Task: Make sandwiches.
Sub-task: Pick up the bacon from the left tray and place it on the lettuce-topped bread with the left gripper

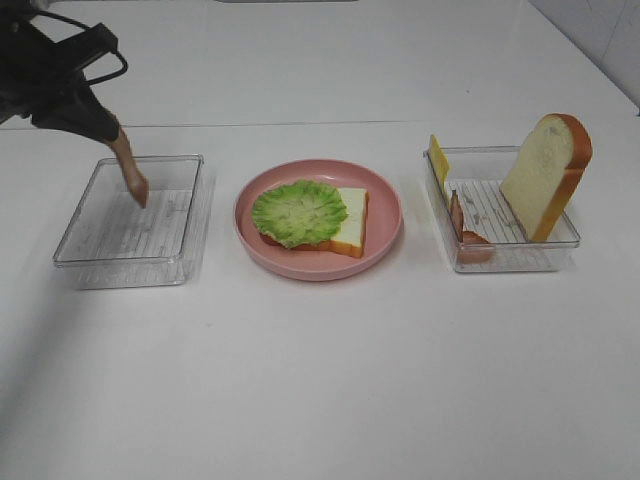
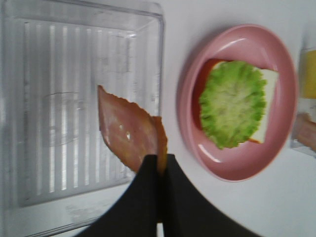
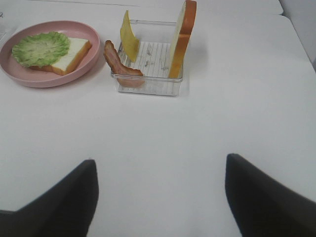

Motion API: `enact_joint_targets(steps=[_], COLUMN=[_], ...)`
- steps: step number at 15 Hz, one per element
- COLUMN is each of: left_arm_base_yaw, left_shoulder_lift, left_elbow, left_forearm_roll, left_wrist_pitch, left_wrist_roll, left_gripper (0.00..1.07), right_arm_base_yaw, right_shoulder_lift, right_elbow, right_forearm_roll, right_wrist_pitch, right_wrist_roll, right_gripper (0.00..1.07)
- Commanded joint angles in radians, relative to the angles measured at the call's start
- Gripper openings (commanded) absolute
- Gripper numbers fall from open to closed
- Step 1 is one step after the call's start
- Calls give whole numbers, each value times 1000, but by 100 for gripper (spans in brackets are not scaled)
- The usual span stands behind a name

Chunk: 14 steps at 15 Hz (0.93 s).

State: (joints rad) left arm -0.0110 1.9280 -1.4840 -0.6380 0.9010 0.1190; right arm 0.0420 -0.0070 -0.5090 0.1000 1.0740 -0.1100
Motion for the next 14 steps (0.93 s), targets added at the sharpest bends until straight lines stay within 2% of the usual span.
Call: enact_joint_targets(steps=[1, 3, 4, 6, 10, 11, 14], left_arm_base_yaw=[-8, -41, -69, -115, -227, -281, -324], left_shoulder_lift=[-8, -6, -1, 15, 118, 189, 259], left_elbow=[-6, -6, -6, -6, -44, -97, -169], left_forearm_roll=[-194, -317, -353, -436, -657, -705, -717], left_wrist_pitch=[-6, -21, -31, -57, -87, -87, -86], left_wrist_roll=[110, 229, 265, 306, 425, 450, 449], left_gripper=[0, 0, 0, 0, 0, 0, 0], right_arm_base_yaw=[-6, -6, -6, -6, -6, -6, -6], right_shoulder_lift=[-12, -12, -12, -12, -12, -12, -12], right_elbow=[3, 3, 3, 3, 3, 3, 3], right_forearm_roll=[-1, -1, -1, -1, -1, -1, -1], right_wrist_pitch=[-10, -10, -10, -10, -10, -10, -10], right_wrist_roll=[-4, -4, -4, -4, -4, -4, -4], right_gripper=[69, 69, 69, 69, 69, 69, 69])
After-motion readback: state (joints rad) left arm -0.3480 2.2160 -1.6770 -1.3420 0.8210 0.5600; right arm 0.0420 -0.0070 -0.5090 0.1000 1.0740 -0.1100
